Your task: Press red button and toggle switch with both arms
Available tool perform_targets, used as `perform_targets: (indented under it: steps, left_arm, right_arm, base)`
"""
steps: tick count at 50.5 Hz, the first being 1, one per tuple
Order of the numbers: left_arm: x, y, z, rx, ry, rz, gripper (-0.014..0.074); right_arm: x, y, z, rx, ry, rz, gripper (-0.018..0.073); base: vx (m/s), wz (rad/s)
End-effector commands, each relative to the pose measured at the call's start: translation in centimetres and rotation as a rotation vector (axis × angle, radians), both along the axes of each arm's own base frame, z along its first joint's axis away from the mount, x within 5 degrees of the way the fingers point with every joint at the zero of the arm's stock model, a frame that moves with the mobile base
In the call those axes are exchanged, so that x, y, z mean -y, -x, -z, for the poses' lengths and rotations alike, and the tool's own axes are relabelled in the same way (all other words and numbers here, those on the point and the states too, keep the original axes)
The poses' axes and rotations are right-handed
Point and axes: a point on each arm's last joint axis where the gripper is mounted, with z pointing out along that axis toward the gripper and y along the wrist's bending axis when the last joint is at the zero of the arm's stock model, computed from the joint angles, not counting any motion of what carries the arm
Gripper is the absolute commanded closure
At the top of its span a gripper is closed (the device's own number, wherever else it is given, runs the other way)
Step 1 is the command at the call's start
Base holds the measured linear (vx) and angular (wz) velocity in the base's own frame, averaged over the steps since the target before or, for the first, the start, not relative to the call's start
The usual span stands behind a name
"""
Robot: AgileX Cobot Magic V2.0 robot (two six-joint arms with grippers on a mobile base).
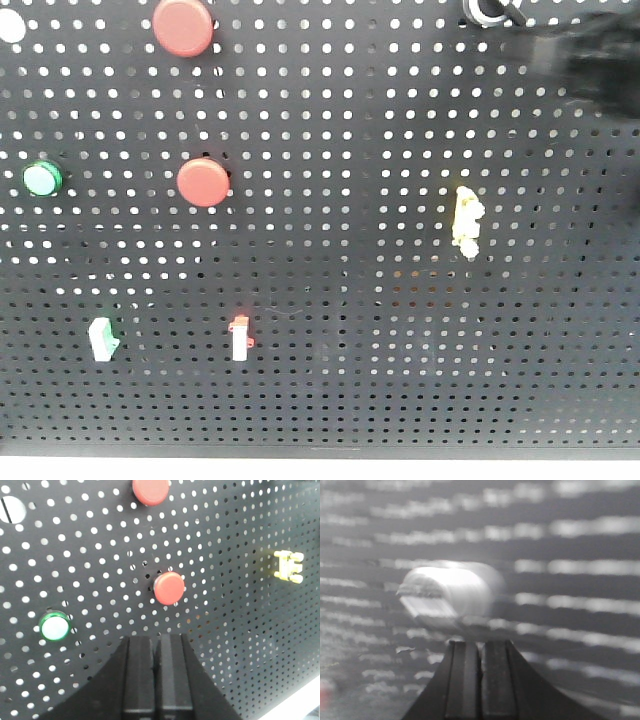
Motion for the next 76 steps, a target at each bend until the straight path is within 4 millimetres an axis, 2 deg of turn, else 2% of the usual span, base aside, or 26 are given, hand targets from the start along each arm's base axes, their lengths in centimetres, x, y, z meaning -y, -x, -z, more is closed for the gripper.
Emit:
perform_targets:
  steps: [1, 9, 14, 16, 21, 23, 25, 31, 35, 38, 45, 57, 63, 76]
  left_arm:
    - [-0.2, 0.2, -1.3, 0.070, 0.043, -0.003, 0.0594]
    - [-0.2, 0.3, -0.2, 0.019, -0.002, -0.005, 0.0594]
    - [-0.4, 0.5, 1.7, 0.002, -0.029, -0.011, 0.0594]
    - [-0.5, 0.7, 3.2, -0.022, -0.038, -0.010, 0.0594]
    - [-1.0, 1.7, 6.2, -0.065, -0.038, -0.009, 0.0594]
    - [-1.3, 2.2, 8.0, -0.099, -0.028, -0.010, 0.0594]
    - [-1.7, 2.9, 9.4, -0.115, -0.013, -0.011, 0.0594]
    - [-2.8, 4.9, 12.4, -0.128, 0.054, -0.013, 0.0594]
    - [-3.2, 5.7, 13.6, -0.083, 0.075, -0.011, 0.0594]
    - [-3.3, 5.8, 13.8, -0.016, 0.099, -0.010, 0.0594]
    - [-3.2, 5.5, 13.8, 0.122, 0.174, -0.006, 0.0594]
    - [-3.2, 5.4, 13.9, 0.139, 0.184, -0.006, 0.0594]
    - [-3.1, 5.4, 13.9, 0.135, 0.181, -0.006, 0.0594]
    - [-3.1, 5.4, 13.9, 0.135, 0.181, -0.006, 0.0594]
  right_arm:
    - [0.7, 2.3, -2.4, 0.091, -0.002, 0.028, 0.0562]
    - [1.2, 4.3, -1.4, 0.079, 0.046, 0.066, 0.0562]
    - [1.8, 6.4, 0.6, 0.077, 0.100, 0.112, 0.0562]
    - [2.1, 7.7, 1.3, 0.088, 0.121, 0.128, 0.0562]
    - [2.9, 10.8, 4.4, 0.097, 0.163, 0.178, 0.0562]
    - [3.2, 12.0, 5.6, 0.104, 0.173, 0.193, 0.0562]
    - [3.5, 13.3, 7.5, 0.106, 0.190, 0.213, 0.0562]
    - [4.3, 17.4, 11.8, 0.153, 0.202, 0.250, 0.0562]
    - [4.8, 18.8, 14.9, 0.177, 0.195, 0.292, 0.0562]
    - [5.2, 19.4, 16.3, 0.211, 0.176, 0.336, 0.0562]
    - [6.3, 19.1, 18.5, 0.267, 0.132, 0.461, 0.0562]
    - [6.3, 18.4, 21.2, 0.194, 0.149, 0.462, 0.0562]
    - [6.3, 18.3, 21.8, 0.174, 0.157, 0.456, 0.0562]
    - [6.3, 18.3, 21.8, 0.175, 0.156, 0.457, 0.0562]
  base:
    - [0.00, 0.00]
    - [0.00, 0.00]
    - [0.00, 0.00]
    - [0.00, 0.00]
    - [0.00, 0.00]
    - [0.00, 0.00]
    - [0.00, 0.00]
    - [0.00, 0.00]
    - [0.00, 0.00]
    - [0.00, 0.00]
    - [0.00, 0.00]
    - [0.00, 0.00]
    - [0.00, 0.00]
    - [0.00, 0.00]
